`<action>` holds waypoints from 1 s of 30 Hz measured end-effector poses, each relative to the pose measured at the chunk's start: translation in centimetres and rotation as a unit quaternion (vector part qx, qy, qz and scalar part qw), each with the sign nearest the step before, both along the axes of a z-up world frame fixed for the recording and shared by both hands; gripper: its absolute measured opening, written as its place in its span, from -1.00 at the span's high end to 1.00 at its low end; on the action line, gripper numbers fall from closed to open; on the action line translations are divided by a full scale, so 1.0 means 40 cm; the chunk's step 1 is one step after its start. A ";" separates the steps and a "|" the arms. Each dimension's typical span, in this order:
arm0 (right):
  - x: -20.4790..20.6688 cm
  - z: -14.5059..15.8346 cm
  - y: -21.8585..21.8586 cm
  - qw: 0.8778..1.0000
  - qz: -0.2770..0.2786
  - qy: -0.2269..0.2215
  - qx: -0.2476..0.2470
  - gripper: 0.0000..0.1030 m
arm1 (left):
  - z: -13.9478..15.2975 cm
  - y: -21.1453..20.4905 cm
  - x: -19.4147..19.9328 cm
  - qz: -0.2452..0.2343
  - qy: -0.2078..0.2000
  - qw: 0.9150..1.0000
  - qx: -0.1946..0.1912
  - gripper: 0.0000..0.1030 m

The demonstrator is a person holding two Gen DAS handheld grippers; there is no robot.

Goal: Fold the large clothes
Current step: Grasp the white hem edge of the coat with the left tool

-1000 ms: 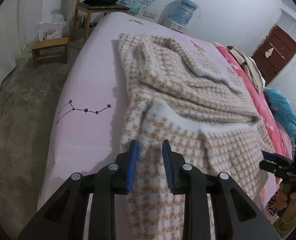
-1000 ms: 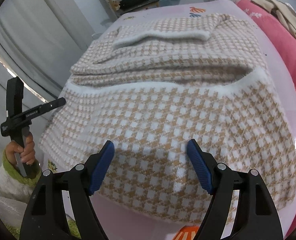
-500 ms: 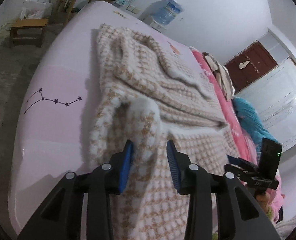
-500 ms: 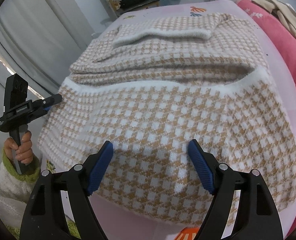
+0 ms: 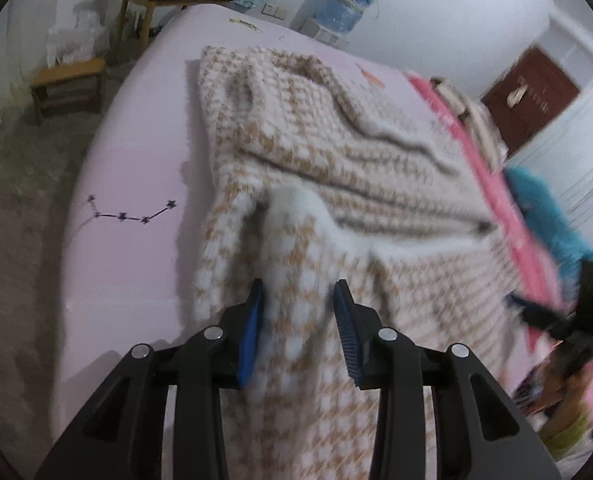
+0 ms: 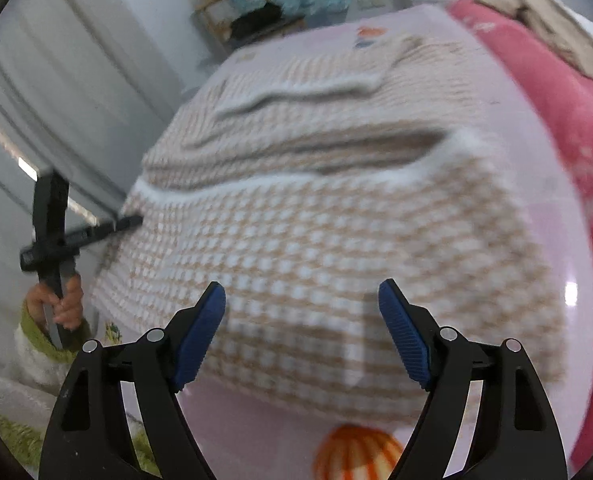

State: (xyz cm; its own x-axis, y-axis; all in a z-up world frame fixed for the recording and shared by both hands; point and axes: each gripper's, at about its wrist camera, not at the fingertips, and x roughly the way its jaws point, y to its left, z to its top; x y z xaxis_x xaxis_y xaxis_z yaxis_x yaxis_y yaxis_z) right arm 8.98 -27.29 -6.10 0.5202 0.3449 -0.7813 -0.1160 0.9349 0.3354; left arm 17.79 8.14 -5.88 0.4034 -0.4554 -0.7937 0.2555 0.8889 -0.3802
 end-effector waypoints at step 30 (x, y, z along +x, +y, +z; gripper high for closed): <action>0.132 -0.012 -0.189 0.999 -0.035 0.009 -0.037 0.30 | -0.002 -0.102 -0.025 0.014 -0.043 0.985 0.167 0.32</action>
State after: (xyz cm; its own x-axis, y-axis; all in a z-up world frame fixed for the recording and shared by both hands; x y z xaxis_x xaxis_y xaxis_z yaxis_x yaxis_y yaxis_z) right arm 14.25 -34.87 -6.56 0.5274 0.2485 -0.8125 -0.0435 0.9629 0.2663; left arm 16.81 4.05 -5.95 0.4838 -0.1624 -0.8600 0.2481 0.9678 -0.0432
